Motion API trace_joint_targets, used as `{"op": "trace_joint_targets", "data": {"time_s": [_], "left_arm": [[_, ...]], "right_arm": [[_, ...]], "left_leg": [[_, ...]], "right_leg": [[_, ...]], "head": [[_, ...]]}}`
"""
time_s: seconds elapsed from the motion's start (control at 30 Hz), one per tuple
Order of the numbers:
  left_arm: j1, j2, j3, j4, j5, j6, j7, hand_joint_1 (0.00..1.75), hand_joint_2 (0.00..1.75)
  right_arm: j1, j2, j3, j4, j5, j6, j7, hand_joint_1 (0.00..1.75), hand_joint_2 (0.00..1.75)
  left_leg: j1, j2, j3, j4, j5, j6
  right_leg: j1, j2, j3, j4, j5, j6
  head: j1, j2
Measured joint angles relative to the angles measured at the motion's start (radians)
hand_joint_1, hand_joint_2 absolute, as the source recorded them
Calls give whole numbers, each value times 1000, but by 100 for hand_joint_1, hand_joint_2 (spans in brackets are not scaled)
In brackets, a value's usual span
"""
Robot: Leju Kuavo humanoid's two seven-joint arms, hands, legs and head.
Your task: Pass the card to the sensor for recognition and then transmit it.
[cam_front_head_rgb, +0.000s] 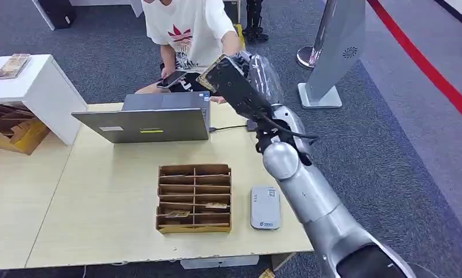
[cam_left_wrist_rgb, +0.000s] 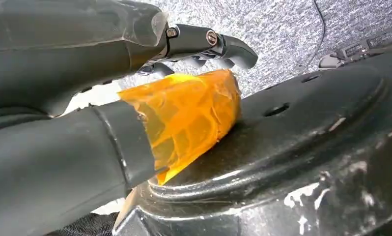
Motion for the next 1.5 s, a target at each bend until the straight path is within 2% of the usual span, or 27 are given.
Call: {"op": "trace_joint_targets", "data": {"time_s": [0.27,0.6,0.63,0.67,0.87,1.0,1.3,1.5], "left_arm": [[-8,2,-6,0,-14,-5,10,0,0],[-10,2,-8,0,-16,-8,10,0,0],[-10,2,-8,0,-16,-8,10,0,0],[-10,2,-8,0,-16,-8,10,0,0],[-10,3,-8,0,-16,-11,10,0,0],[-9,3,-8,0,-3,-11,6,0,0],[0,3,-2,0,40,-11,-16,0,0],[9,3,10,0,67,-10,-26,0,0]], "right_arm": [[-67,34,-10,165,34,-50,14,175,175],[-77,42,-12,242,78,-70,27,175,175],[-76,42,-12,252,86,-70,26,119,175],[-74,42,-12,261,94,-69,26,0,175],[-56,42,-8,303,129,-10,21,0,175],[-11,42,-8,287,49,33,-40,0,175],[216,24,13,-26,-197,87,-147,0,175],[367,-28,61,-240,-228,82,-201,0,175]], "left_leg": [[0,0,0,0,0,0],[0,0,0,0,0,0],[0,0,0,0,0,0],[0,0,0,0,0,0],[0,0,0,0,0,0],[0,0,0,0,0,0],[0,0,-1,0,-1,0],[0,0,-2,0,-1,0]], "right_leg": [[0,0,0,0,0,0],[0,0,0,0,0,0],[0,0,-1,0,0,0],[0,0,-1,0,0,0],[0,0,-1,0,0,0],[0,0,-1,0,0,0],[0,0,-2,0,0,0],[0,0,-3,-1,0,0]], "head": [[0,0],[0,0],[0,0],[0,0],[0,0],[0,0],[0,0],[0,0]]}}
